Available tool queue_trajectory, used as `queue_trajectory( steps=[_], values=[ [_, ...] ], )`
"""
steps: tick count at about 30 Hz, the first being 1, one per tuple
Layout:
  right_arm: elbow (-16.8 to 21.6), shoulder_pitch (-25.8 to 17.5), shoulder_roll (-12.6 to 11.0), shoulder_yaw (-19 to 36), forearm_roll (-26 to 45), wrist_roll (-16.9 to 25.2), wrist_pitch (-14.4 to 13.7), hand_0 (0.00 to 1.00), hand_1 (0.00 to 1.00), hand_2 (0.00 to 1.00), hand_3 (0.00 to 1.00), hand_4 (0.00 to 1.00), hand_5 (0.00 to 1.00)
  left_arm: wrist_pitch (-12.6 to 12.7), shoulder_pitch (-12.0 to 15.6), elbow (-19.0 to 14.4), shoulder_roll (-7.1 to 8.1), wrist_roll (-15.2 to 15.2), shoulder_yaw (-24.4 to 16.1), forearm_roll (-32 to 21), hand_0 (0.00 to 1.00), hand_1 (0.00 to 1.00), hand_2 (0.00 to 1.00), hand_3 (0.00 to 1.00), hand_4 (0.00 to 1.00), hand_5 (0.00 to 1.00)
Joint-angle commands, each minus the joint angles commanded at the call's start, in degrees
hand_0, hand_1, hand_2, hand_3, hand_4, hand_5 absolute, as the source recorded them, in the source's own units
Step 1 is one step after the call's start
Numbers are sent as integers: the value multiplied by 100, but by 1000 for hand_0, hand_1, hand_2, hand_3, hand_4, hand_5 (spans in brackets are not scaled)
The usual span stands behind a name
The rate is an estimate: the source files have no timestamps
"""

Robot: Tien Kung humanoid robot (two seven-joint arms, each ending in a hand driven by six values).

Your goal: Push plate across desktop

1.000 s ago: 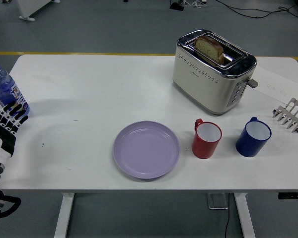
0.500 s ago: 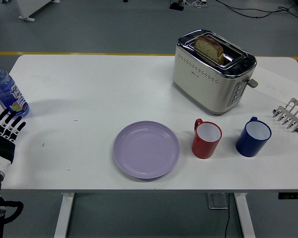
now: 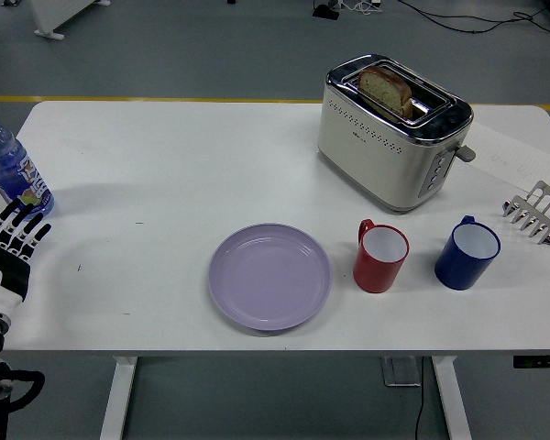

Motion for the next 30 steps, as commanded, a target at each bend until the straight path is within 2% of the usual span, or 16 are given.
queue_trajectory(
  steps=[30],
  values=[
    [-6, 28, -4, 146, -282, -85, -30, 544, 540, 641, 672, 521, 580, 81, -25, 75, 0, 4, 52, 55, 679, 713, 713, 700, 600, 998]
  ],
)
